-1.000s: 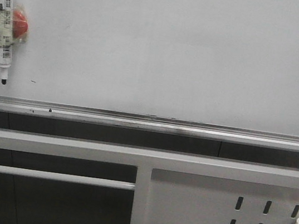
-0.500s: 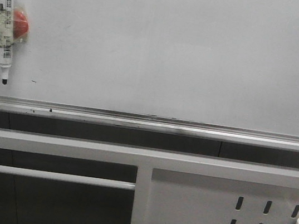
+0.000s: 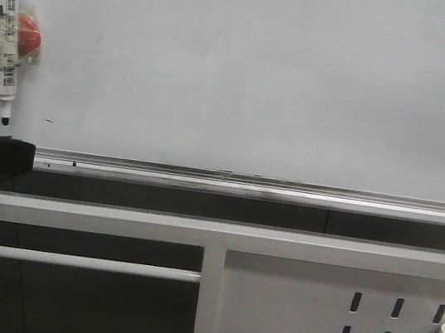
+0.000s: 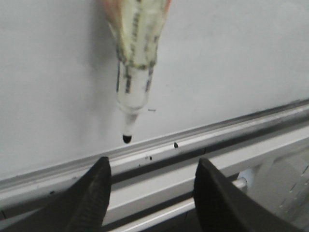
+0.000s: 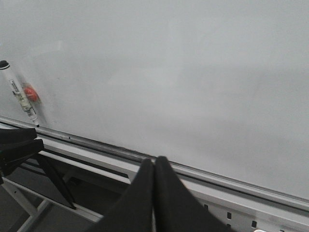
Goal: Write number 1 on whiteboard
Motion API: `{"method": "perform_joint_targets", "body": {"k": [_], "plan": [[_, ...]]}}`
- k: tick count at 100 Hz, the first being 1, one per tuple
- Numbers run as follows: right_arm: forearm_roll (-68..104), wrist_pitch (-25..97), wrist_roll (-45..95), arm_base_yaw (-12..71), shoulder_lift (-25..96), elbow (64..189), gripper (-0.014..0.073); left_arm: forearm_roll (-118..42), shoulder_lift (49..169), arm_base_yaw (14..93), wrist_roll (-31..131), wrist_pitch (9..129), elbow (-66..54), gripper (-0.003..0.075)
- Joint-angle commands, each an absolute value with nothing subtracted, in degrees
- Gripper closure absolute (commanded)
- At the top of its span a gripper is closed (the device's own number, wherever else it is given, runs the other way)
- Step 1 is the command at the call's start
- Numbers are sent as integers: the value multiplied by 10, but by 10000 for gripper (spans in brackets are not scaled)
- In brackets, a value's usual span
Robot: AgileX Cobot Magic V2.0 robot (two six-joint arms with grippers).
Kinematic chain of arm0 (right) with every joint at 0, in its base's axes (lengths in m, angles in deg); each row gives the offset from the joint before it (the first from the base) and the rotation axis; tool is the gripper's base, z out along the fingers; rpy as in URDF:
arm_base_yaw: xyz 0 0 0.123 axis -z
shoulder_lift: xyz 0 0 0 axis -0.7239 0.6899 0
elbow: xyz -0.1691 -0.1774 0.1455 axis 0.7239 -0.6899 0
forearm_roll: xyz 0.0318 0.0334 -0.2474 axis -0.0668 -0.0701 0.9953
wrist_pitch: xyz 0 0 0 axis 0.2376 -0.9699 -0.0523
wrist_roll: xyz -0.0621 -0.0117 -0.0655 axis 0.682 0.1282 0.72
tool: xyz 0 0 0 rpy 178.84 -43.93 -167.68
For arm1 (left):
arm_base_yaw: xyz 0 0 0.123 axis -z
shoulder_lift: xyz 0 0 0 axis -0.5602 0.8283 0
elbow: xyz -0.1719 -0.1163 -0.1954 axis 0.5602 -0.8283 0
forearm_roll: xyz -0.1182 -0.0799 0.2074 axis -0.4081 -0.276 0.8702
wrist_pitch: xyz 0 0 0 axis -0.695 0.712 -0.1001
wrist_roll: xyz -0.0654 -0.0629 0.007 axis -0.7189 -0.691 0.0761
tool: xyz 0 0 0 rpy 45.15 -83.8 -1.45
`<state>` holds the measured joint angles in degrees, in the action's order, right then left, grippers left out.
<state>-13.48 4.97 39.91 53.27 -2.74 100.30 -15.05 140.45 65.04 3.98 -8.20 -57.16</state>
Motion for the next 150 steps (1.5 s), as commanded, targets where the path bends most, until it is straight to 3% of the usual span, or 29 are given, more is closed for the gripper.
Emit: {"method": "perform_joint_targets", "body": {"k": [1,65,77,93,128,150], "plan": [[-158,79,406,533,-18,1023,663,-163,1387,655,35,-213,-553,365],[-158,62,406,533,-12,1023,663,-186,1368,655,46,-213,-518,379],[-158,58,407,532,-4,1023,663,-194,1362,655,65,-213,-518,453],[-158,58,411,531,-3,1023,663,-193,1362,655,65,-213,-518,743],[-158,47,451,502,-2,1023,663,-136,1362,655,66,-213,-518,740],[-158,37,496,415,19,1028,663,-70,1362,655,66,-213,-518,740]]}}
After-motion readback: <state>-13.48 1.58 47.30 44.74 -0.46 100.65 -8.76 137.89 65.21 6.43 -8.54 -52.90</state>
